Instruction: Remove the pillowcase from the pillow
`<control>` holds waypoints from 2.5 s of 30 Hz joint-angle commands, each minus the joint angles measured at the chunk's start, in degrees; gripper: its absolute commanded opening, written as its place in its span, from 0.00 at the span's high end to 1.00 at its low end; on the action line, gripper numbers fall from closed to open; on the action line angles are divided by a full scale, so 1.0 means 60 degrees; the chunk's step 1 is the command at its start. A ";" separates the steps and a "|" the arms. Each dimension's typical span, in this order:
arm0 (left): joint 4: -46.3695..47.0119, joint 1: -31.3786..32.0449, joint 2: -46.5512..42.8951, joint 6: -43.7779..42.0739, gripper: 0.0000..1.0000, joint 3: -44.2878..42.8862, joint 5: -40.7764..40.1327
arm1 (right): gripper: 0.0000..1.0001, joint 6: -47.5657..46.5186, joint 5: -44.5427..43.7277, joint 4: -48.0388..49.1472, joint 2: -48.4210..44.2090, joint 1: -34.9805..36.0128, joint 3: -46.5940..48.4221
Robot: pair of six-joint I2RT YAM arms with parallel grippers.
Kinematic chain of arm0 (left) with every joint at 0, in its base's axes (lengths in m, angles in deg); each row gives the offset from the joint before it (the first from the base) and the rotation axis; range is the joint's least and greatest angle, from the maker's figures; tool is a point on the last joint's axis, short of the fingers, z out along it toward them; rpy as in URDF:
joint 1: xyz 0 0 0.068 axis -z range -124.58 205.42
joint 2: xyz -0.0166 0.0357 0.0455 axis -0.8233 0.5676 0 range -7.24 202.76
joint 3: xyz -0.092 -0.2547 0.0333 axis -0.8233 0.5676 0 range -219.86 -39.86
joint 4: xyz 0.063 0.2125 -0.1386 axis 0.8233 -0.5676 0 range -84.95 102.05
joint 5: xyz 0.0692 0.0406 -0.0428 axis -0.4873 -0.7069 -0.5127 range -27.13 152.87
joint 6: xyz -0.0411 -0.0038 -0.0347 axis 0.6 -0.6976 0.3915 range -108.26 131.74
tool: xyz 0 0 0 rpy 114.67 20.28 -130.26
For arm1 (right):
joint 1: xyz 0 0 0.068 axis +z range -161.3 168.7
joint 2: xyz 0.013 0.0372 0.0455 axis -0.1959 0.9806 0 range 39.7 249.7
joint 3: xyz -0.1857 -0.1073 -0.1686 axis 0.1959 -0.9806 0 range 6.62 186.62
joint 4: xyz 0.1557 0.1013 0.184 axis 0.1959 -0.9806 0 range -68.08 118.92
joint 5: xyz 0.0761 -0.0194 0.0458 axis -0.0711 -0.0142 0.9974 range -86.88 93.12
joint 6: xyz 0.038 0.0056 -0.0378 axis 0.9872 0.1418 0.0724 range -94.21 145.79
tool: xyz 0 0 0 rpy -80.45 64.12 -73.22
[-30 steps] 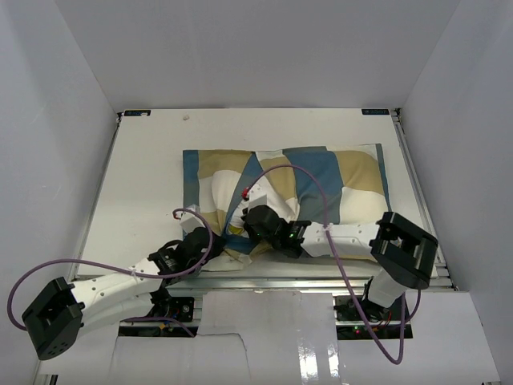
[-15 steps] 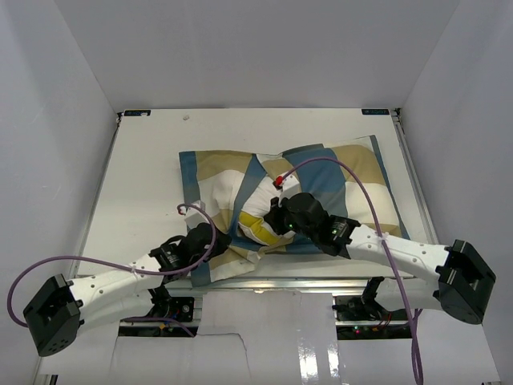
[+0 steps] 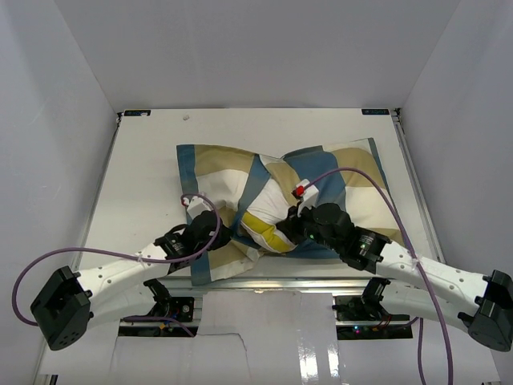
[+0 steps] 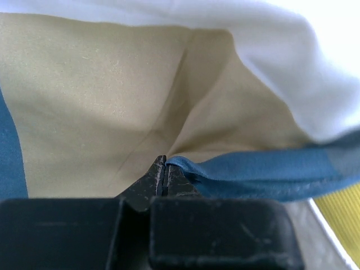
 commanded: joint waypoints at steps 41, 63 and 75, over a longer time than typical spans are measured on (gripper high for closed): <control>-0.1022 -0.1990 0.1723 -0.3240 0.86 -0.2536 0.2670 | 0.92 0.0929 0.1671 0.1611 -0.1546 -0.0123 -0.1805; -0.0584 -0.2390 0.0800 -0.4205 0.29 -0.3227 0.5555 | 0.92 0.1105 0.0249 -0.1412 -0.5489 -0.0123 -0.1571; -0.0262 -0.0614 0.1751 -0.3900 0.44 -0.2684 0.4559 | 0.92 0.1062 0.0572 -0.0296 -0.4126 -0.0123 -0.1703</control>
